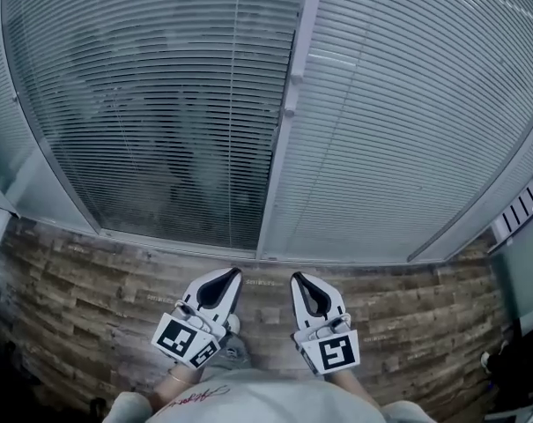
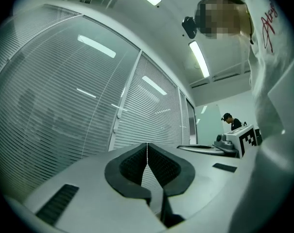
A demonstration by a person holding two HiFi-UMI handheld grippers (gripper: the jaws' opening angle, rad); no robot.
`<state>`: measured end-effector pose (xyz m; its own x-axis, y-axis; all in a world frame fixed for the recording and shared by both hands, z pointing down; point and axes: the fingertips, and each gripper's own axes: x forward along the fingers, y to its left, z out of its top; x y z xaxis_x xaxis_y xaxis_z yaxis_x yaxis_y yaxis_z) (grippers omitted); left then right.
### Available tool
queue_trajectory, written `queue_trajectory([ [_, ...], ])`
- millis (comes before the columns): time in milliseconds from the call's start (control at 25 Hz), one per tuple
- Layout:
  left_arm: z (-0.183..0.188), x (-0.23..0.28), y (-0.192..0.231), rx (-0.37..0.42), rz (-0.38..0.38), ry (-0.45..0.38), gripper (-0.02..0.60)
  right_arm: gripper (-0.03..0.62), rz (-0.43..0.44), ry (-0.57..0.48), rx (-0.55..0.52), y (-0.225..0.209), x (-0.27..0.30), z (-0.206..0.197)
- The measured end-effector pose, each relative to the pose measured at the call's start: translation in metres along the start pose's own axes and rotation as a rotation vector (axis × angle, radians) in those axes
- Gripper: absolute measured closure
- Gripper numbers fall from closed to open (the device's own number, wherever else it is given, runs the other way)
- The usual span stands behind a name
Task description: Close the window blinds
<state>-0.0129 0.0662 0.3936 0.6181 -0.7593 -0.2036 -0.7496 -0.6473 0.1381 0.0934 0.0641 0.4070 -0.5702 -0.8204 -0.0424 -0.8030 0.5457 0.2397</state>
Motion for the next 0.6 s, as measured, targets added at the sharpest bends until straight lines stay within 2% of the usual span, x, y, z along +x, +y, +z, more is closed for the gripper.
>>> queue_trajectory([
  [240, 0.0, 0.043, 0.054, 0.004, -0.018, 0.011, 0.563, 0.574, -0.025, 0.0, 0.008, -0.026, 0.064, -0.006],
  [600, 0.011, 0.115, 0.122, 0.022, -0.091, 0.023, 0.563, 0.574, -0.101, -0.011, 0.017, -0.079, 0.157, 0.002],
])
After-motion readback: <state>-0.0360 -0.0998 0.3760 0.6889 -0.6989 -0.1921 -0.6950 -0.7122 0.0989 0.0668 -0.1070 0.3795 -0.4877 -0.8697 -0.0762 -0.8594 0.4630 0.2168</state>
